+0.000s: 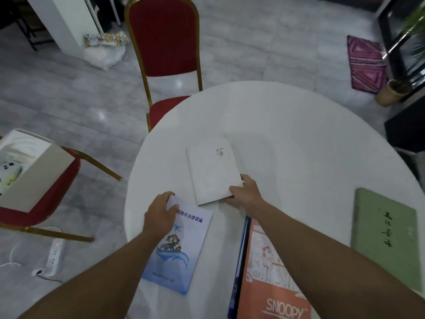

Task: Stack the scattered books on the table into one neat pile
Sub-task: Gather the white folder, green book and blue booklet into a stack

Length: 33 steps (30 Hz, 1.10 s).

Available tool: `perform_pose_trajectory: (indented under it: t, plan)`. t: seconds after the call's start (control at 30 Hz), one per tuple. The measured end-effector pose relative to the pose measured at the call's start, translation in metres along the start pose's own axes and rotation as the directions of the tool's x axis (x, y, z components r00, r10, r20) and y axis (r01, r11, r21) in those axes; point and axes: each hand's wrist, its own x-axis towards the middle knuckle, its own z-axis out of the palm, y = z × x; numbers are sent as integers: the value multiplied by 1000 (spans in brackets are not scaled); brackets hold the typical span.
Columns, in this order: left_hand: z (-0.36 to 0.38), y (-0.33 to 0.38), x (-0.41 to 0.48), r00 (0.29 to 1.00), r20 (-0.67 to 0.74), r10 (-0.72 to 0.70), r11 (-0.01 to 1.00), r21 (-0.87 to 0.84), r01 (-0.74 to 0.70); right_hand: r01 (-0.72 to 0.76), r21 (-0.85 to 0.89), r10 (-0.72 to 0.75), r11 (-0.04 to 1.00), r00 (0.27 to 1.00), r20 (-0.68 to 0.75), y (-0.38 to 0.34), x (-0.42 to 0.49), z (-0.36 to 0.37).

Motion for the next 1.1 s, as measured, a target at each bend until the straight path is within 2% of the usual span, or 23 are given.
perform_pose_trajectory:
  t: [0.1, 0.3, 0.53, 0.73, 0.97, 1.1]
  plan:
    - [1, 8, -1, 999, 21, 31, 998, -61, -30, 20, 113, -20, 993, 1000, 4, 2, -9, -24]
    - [4, 46, -1, 989, 1, 146, 984, -100, -145, 44, 286, -17, 957, 995, -98, 16, -24, -90]
    - [26, 120, -11, 969, -44, 245, 965, -83, -248, 108, 512, 1, 852, 978, -208, 23, -52, -184]
    - [68, 194, -25, 961, -20, 276, 956, -102, -277, 170, 575, 41, 800, 941, -335, 46, -73, -274]
    - [156, 268, -48, 938, 151, 312, 946, -147, -290, 182, 690, 134, 701, 916, -377, 107, -83, -364]
    - [197, 283, -62, 935, 190, 298, 953, -122, -279, 121, 645, 204, 754, 892, -405, 146, -85, -394]
